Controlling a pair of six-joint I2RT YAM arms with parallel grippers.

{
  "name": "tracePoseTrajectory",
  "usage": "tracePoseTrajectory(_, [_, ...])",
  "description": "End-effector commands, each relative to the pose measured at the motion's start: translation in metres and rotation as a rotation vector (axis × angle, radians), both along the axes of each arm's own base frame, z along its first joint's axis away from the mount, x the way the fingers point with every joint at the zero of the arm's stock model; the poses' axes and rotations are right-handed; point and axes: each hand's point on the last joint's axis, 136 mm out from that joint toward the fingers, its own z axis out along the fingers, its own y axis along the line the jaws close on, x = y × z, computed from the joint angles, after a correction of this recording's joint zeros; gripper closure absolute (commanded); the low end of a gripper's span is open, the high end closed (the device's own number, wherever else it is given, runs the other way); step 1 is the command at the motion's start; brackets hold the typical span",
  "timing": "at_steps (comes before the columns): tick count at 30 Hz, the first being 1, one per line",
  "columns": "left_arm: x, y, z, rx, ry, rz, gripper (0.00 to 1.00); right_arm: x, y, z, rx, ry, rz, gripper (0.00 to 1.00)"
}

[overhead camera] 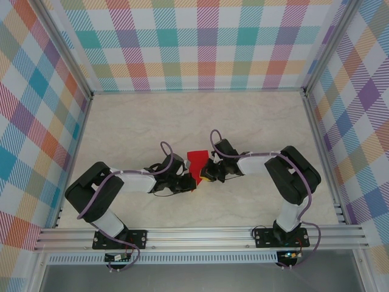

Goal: Fold a paper plane with a square sheet of paper (pick it up from the middle)
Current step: Third fold the triangle at the center of the table.

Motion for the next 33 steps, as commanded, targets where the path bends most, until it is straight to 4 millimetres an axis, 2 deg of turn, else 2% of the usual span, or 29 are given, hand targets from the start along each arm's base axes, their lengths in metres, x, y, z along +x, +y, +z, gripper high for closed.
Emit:
tracePoseTrajectory(1, [-0.053,0.03,-0.031,0.13,0.182,-0.069,0.93,-0.02,-0.039,-0.052,-0.219,0.108,-0.049,0.97])
tracePoseTrajectory(9, [-0.05,0.03,-0.017,0.14,0.142,-0.081,0.94,-0.019,-0.038,-0.051,-0.218,0.11,-0.05,0.98])
tracePoseTrajectory(14, [-0.028,0.02,0.012,0.096,0.031,-0.051,0.94,-0.015,-0.036,-0.046,-0.211,0.097,-0.049,0.97])
tracePoseTrajectory(19, [0.001,0.015,0.038,0.044,-0.094,0.063,0.93,-0.014,-0.034,-0.044,-0.206,0.094,-0.047,0.97])
tracePoseTrajectory(24, [0.009,0.007,0.03,0.01,-0.082,0.095,0.93,-0.014,-0.032,-0.043,-0.191,0.091,-0.044,0.97])
tracePoseTrajectory(33, [0.005,-0.005,0.017,-0.026,-0.034,0.064,0.94,-0.009,-0.021,-0.027,-0.114,0.03,-0.012,0.97])
